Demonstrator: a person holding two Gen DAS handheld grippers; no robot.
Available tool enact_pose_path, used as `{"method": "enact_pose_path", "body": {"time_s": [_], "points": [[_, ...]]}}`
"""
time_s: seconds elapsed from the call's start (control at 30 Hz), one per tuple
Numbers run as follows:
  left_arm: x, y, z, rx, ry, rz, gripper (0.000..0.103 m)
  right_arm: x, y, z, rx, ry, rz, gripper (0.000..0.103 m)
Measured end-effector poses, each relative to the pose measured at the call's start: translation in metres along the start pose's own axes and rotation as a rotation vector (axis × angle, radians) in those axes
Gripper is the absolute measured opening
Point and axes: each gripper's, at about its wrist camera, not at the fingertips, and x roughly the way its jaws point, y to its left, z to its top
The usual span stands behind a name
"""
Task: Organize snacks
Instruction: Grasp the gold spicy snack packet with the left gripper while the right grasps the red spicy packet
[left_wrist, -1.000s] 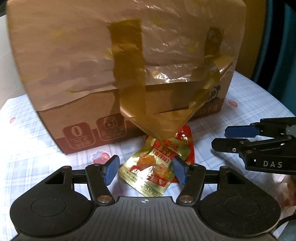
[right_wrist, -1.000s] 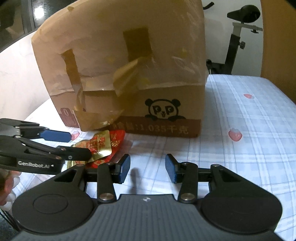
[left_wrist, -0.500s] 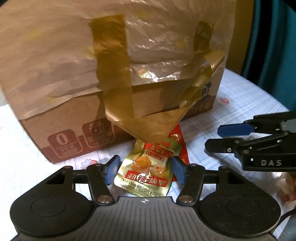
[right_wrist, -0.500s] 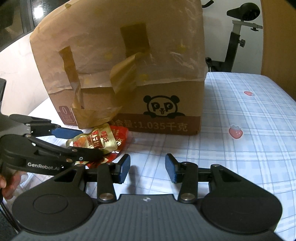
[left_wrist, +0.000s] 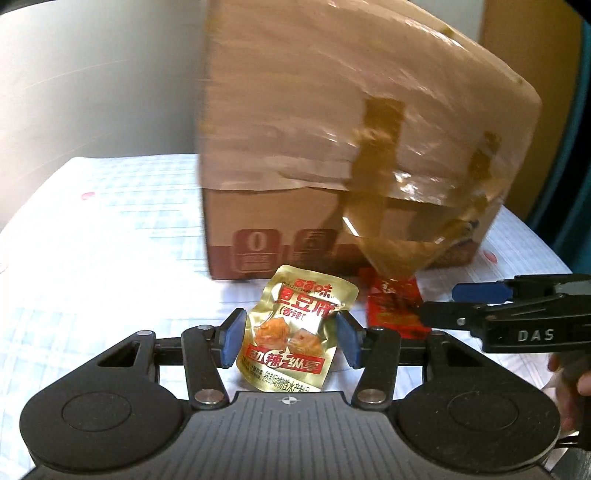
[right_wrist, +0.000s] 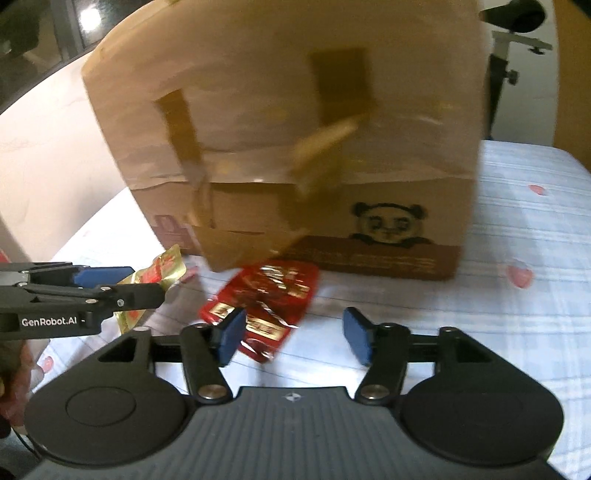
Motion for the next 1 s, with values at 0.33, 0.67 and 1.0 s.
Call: {"method": "enact_pose_path", "body": {"time_s": [0.33,0.67,1.0], "points": [[-0.013,0.015,-0.005,-0.047,-0.01,0.028,0.056,0.049,0.033,0.023,-0.039,0.076,-0.096,0.083],[-0.018,0.009,-0.006,-0.043,-0.015,0.022,0.056,0.047,0.038,0.013,-0.146,0.056,-0.135,0.071],[-0.024,0.008,-0.004,-0.037,-0.021,0.015,0.056,0.008,0.032,-0.006,-0.158,0.027,-0.103,0.06]]}}
